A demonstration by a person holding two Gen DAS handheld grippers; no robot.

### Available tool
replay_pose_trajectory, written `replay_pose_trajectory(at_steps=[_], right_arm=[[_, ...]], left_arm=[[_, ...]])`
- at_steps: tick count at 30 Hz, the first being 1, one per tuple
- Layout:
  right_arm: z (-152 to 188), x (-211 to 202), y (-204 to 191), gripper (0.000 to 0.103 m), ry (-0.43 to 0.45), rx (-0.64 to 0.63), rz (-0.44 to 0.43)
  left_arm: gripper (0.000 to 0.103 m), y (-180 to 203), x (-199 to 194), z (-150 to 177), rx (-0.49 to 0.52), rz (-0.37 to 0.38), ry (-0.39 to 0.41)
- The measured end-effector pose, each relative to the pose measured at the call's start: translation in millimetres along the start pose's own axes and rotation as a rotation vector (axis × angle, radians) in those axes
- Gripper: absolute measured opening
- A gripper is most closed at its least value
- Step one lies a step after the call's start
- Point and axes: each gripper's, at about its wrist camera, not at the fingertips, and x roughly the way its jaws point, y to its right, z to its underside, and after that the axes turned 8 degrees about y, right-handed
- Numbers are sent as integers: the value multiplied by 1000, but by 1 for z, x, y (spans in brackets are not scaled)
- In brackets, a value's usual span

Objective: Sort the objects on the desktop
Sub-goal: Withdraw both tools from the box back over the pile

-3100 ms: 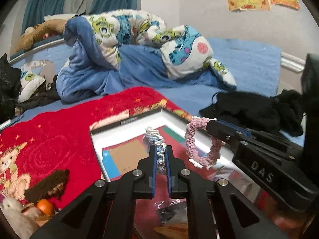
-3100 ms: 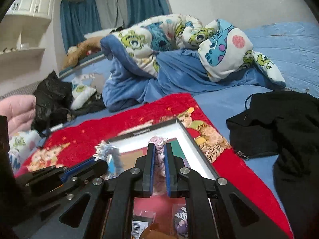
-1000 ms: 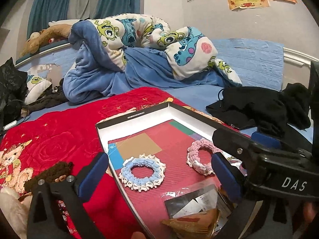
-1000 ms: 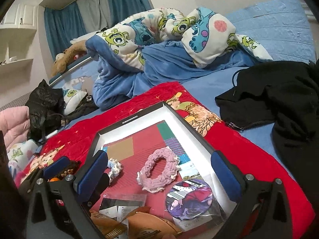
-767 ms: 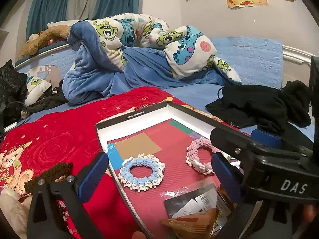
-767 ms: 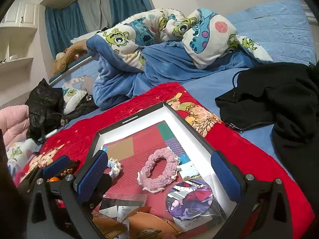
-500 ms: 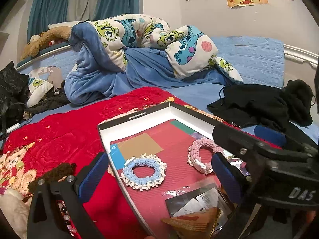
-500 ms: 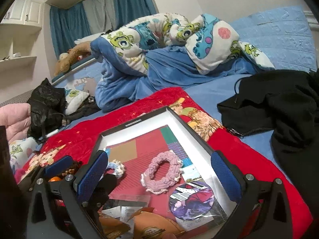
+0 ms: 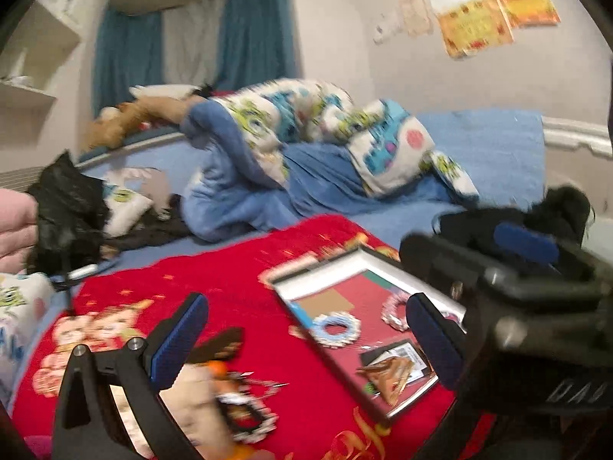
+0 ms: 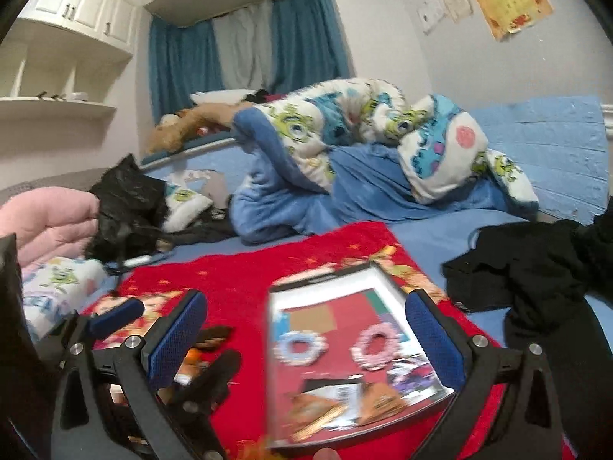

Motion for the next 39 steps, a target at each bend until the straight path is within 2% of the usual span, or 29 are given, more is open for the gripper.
replay_pose_trajectory(at_steps=[3,7,10,16,22,28,33,39], right_arm=[[-9,-18,-34,103,18,-16,-13],[-18,-36,-76,103,43,10,-56],[-20,-44,-109,103,53,37,-117],[-11,-51,-176,103,8,44,-218],[-7,-55,-213,103,23,26,-192],[3,-57,-213,103,30,54,-210],[32,-67,-206,103,22,58,-187],[80,-95,-205,103,-33,-119,-85]], left_arm=[[103,-26,-44,-17,25,-93,27],[103,-71,-93,-23,0,-151,39],[103,-114,-130,-22,-39,-193,38],[103,-187,-188,-6,-72,-286,24],[103,-245,-224,3,-151,-356,9],[103,-255,-221,28,-194,-367,-15],[103,-240,-225,77,-311,-299,-41],[103,-199,-234,100,-205,-363,-101]])
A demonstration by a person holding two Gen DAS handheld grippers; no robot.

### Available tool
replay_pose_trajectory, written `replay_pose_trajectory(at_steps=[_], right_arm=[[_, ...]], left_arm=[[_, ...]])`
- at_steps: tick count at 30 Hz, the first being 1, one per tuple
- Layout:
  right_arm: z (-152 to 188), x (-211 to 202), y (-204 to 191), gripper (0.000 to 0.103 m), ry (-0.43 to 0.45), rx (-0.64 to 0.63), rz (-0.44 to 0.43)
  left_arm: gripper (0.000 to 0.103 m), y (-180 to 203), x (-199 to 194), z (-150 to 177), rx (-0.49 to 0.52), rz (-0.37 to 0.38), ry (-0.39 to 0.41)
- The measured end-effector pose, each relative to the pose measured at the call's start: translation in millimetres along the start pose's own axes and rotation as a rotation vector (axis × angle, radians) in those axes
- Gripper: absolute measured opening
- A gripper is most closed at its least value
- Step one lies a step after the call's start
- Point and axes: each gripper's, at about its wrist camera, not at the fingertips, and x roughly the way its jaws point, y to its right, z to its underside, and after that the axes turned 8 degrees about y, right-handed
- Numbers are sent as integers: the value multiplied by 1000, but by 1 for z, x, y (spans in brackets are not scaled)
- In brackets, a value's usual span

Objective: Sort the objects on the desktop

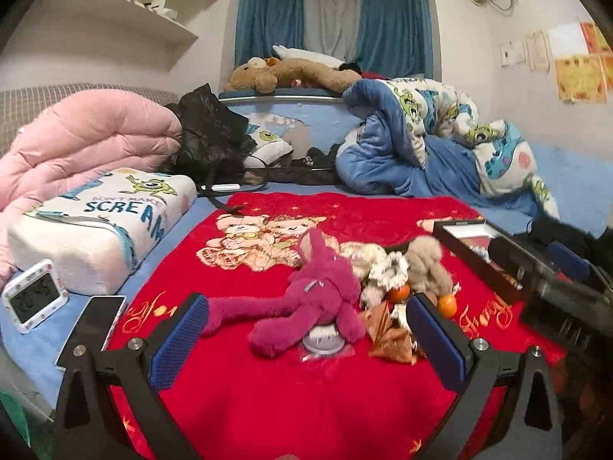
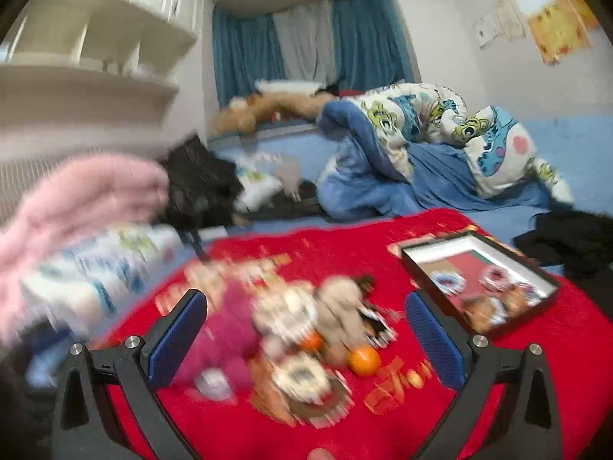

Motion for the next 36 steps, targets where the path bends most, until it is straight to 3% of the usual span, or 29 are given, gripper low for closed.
replay_pose_trajectory(at_steps=[3,7,15,21,25,36], right_arm=[[12,-18,-3,103,10,-66,41],[20,-29,10,103,-23,-54,42],[16,-36,41,103,-1,-43,94],[22,-29,62,103,-69,34,75],[23,-28,59,103,-80,4,83],[24,-26,46,103,-83,-41,63]], left_arm=[[103,4,-12,11,-39,63,8],[103,9,-14,16,-72,97,3],[103,18,-6,14,-49,78,-8],[103,9,0,18,-125,77,-32],[103,16,6,20,-97,39,-59],[103,32,-5,16,-2,59,-7]])
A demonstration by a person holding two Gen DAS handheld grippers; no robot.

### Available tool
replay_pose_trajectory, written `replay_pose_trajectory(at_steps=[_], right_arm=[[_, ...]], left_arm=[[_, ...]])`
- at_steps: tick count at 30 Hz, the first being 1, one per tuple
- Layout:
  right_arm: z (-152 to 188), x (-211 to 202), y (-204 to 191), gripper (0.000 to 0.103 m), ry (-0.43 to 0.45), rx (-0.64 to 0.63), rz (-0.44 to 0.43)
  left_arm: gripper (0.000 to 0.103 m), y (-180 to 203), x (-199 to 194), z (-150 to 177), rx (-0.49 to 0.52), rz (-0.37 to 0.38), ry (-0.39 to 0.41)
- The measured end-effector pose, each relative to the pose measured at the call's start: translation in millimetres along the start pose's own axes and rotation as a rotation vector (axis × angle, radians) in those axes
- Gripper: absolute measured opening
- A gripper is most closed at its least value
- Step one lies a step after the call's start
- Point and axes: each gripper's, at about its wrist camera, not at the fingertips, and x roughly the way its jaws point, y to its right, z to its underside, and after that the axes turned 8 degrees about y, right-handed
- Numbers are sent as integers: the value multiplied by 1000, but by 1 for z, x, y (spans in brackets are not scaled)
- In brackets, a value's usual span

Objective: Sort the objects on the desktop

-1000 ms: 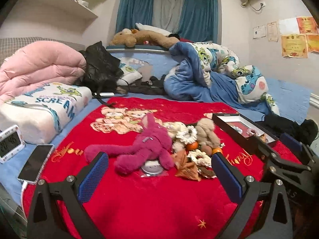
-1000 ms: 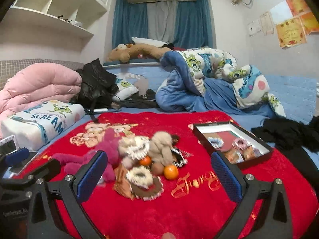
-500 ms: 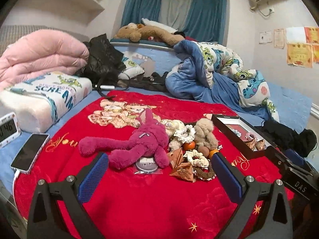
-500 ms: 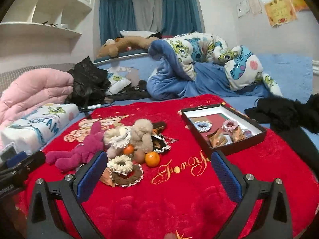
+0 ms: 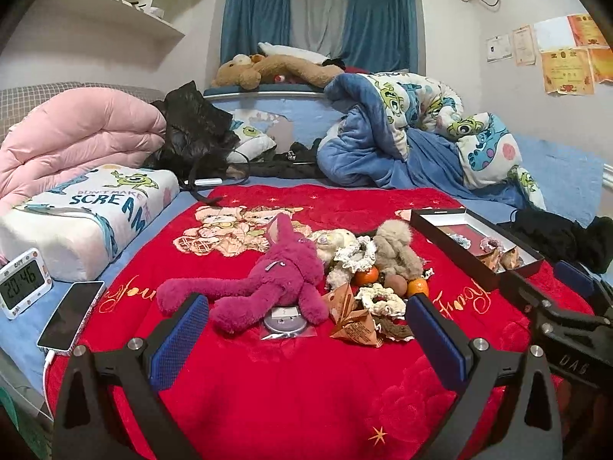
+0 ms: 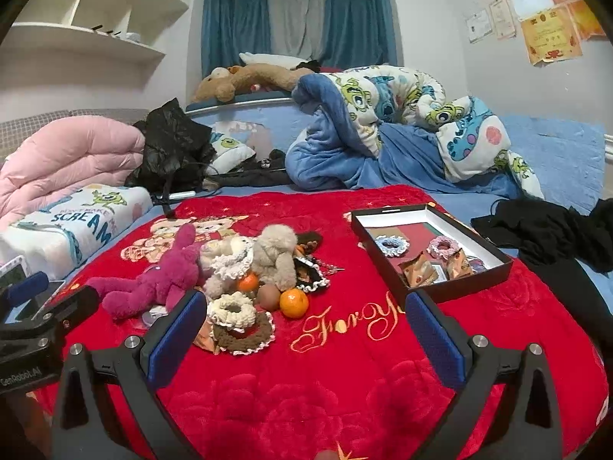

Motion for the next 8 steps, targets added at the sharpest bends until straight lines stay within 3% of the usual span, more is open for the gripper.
replay_pose_trajectory(at_steps=[8], right_arm=[[1,-2,-16,103,9,-75,1]], left_arm=[[103,-3,-6,-1,-12,8,25]])
